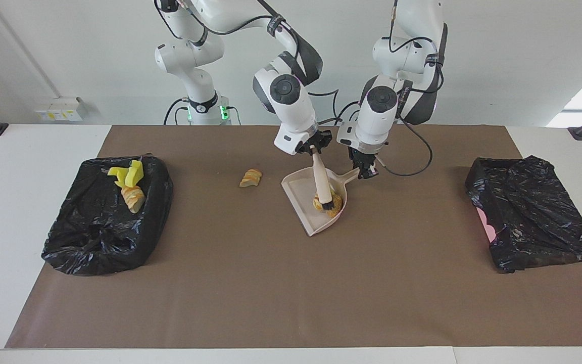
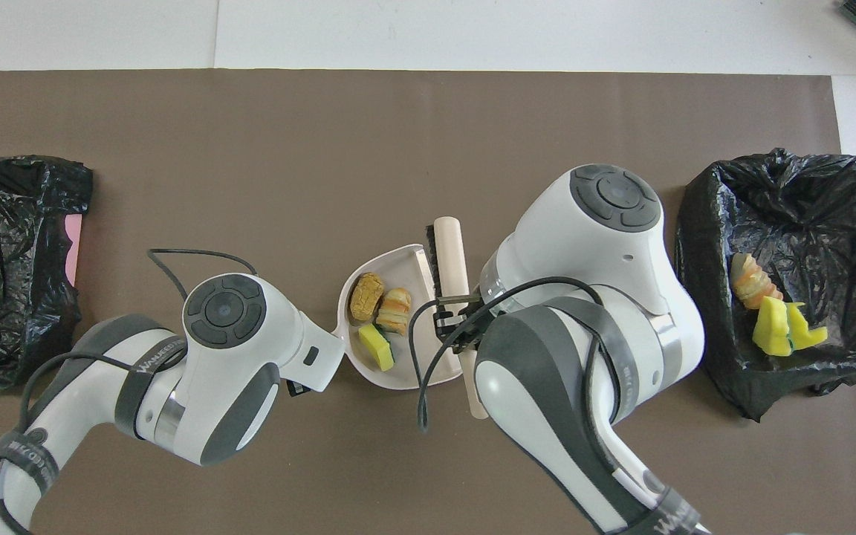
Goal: Sweep and dump trash in bin
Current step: 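Sweep the last trash piece into the dustpan with the right gripper's brush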
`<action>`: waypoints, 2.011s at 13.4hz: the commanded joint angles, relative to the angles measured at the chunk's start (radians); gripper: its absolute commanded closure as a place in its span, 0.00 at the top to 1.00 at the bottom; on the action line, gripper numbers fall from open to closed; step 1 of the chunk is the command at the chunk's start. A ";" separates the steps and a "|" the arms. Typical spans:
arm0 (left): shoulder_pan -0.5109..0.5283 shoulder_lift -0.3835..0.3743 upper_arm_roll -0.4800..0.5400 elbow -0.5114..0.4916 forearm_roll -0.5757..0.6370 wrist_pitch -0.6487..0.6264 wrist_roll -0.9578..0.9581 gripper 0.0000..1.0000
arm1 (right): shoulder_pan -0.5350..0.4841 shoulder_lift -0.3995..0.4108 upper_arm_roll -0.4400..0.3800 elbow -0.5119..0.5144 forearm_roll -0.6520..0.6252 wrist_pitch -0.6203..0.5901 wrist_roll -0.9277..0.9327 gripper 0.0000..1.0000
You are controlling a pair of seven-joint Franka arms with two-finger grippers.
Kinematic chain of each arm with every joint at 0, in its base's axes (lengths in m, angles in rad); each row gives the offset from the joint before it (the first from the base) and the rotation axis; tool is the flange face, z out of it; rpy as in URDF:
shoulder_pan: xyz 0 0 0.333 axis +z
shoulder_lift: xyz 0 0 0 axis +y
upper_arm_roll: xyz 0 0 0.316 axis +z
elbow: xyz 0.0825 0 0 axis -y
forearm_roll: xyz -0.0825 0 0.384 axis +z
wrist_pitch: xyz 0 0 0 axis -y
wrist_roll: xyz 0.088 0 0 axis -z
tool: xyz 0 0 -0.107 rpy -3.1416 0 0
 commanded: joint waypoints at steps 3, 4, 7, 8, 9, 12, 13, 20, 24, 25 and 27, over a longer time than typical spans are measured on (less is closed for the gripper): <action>-0.006 -0.014 0.008 -0.020 -0.012 -0.024 0.046 0.00 | -0.073 -0.097 0.005 -0.159 -0.169 -0.025 -0.006 0.00; -0.006 -0.014 0.008 -0.020 -0.012 -0.024 0.046 0.00 | -0.092 -0.146 0.005 -0.236 -0.202 -0.024 -0.015 0.00; -0.006 -0.014 0.008 -0.020 -0.012 -0.021 0.041 0.00 | -0.097 -0.284 0.007 -0.456 -0.244 0.010 0.007 0.00; -0.006 -0.014 0.008 -0.020 -0.012 -0.020 0.039 0.00 | -0.101 -0.309 0.007 -0.494 -0.244 0.013 0.007 0.00; -0.006 -0.014 0.008 -0.020 -0.012 -0.020 0.038 0.00 | -0.121 -0.324 0.007 -0.516 -0.246 0.012 0.005 0.00; -0.004 -0.014 0.008 -0.021 -0.012 -0.017 0.038 0.00 | -0.140 -0.393 0.009 -0.617 -0.252 0.035 0.052 0.00; -0.006 -0.014 0.008 -0.021 -0.012 -0.017 0.038 0.00 | -0.130 -0.426 0.010 -0.657 -0.250 0.047 0.112 0.00; -0.006 -0.014 0.008 -0.021 -0.012 -0.021 0.036 0.00 | 0.127 -0.353 0.012 -0.729 -0.160 0.295 0.413 0.00; -0.006 -0.016 0.006 -0.023 -0.012 -0.023 0.036 0.00 | 0.153 -0.224 0.025 -0.535 -0.167 0.300 0.334 0.00; -0.006 -0.016 0.008 -0.023 -0.012 -0.023 0.035 0.00 | 0.182 -0.196 0.027 -0.503 -0.161 0.299 0.279 0.00; -0.004 -0.016 0.008 -0.023 -0.013 -0.023 0.035 0.00 | 0.215 -0.133 0.028 -0.429 -0.154 0.299 0.258 0.00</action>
